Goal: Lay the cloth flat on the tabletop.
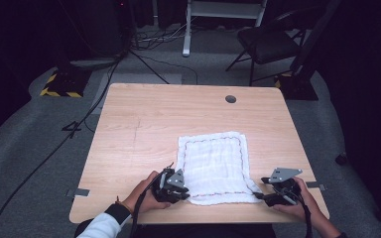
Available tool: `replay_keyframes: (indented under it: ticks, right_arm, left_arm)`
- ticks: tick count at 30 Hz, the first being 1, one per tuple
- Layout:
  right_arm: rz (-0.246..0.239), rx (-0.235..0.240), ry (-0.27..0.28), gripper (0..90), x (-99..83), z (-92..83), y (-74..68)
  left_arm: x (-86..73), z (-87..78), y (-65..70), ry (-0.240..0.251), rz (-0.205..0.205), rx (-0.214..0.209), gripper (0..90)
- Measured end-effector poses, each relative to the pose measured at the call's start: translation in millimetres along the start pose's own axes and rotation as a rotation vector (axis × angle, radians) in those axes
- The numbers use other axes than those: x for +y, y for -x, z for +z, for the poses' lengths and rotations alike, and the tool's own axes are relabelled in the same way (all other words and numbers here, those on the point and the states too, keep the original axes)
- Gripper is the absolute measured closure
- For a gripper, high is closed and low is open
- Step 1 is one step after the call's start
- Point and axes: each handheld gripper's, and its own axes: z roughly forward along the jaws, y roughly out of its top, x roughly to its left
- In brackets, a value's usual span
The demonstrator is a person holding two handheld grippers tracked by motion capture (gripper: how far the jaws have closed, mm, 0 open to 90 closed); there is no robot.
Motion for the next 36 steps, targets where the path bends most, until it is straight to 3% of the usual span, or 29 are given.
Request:
replay_keyframes:
  ticks: [3,4,5,6,8,9,10,14,16,17,18,20,22,24,26,28,29,32,34,36]
  right_arm:
    - [-0.012,-0.004,0.000,31.2,-0.5,-2.3,-7.6]
    - [-0.012,-0.004,0.000,31.2,-0.5,-2.3,-7.6]
    - [-0.013,-0.008,0.020,30.4,0.3,-5.2,-6.5]
    - [-0.013,-0.008,0.020,30.4,0.3,-5.2,-6.5]
    - [-0.003,-0.011,0.041,30.4,2.5,-9.0,-2.7]
    - [0.012,-0.028,0.079,30.8,7.3,-15.6,3.6]
    - [0.012,-0.028,0.079,30.8,7.3,-15.6,3.6]
    - [0.023,-0.083,0.141,32.6,20.6,-22.1,19.8]
    - [0.030,-0.120,0.183,34.7,36.8,-17.6,38.1]
    - [0.030,-0.120,0.183,34.7,36.8,-17.6,38.1]
    - [0.033,-0.138,0.198,38.1,46.8,-10.3,50.2]
    - [0.068,-0.114,0.192,38.9,57.1,-0.1,64.7]
    - [0.055,-0.150,0.173,41.1,68.5,11.5,76.2]
    - [0.069,-0.158,0.155,41.3,79.6,24.6,86.4]
    - [0.081,-0.156,0.148,41.3,84.5,31.0,91.1]
    - [0.097,-0.175,0.122,42.2,96.7,50.7,101.9]
    - [0.097,-0.175,0.122,42.2,96.7,50.7,101.9]
    - [0.118,-0.183,0.077,42.7,102.9,71.5,111.0]
    - [0.143,-0.167,0.082,42.9,103.1,76.4,113.8]
    - [0.140,-0.171,0.079,43.1,103.2,78.5,114.7]
  left_arm:
    - [-1.5,-2.5,2.7,-0.001,-0.005,0.004,59.7]
    - [-0.9,-3.8,2.7,-0.006,-0.009,0.022,59.7]
    - [-1.5,-8.3,0.7,0.016,-0.047,0.060,44.1]
    - [-1.5,-8.3,0.7,0.016,-0.047,0.060,37.5]
    - [-2.4,-15.3,-4.9,0.066,-0.099,0.079,34.9]
    - [-2.3,-22.8,-11.1,0.115,-0.136,0.115,27.7]
    - [-2.3,-22.8,-11.1,0.115,-0.136,0.115,25.4]
    - [2.3,-30.3,-29.9,0.144,-0.182,0.234,22.2]
    - [7.5,-30.4,-47.2,0.163,-0.215,0.296,22.4]
    - [7.5,-30.4,-47.2,0.163,-0.215,0.296,22.6]
    - [9.6,-29.6,-53.7,0.165,-0.219,0.309,23.2]
    - [16.9,-25.1,-74.1,0.153,-0.256,0.349,23.4]
    - [21.1,-20.6,-88.7,0.143,-0.301,0.363,25.1]
    - [24.5,-14.9,-101.8,0.131,-0.326,0.403,25.2]
    - [25.6,-12.9,-106.7,0.122,-0.332,0.401,25.5]
    - [28.1,-6.8,-117.6,0.117,-0.338,0.439,26.1]
    - [28.9,-5.0,-120.9,0.113,-0.337,0.445,26.1]
    - [30.6,3.5,-135.7,0.103,-0.372,0.432,25.4]
    - [31.4,7.0,-139.1,0.083,-0.367,0.437,24.9]
    - [32.0,11.8,-144.9,0.077,-0.389,0.421,24.7]
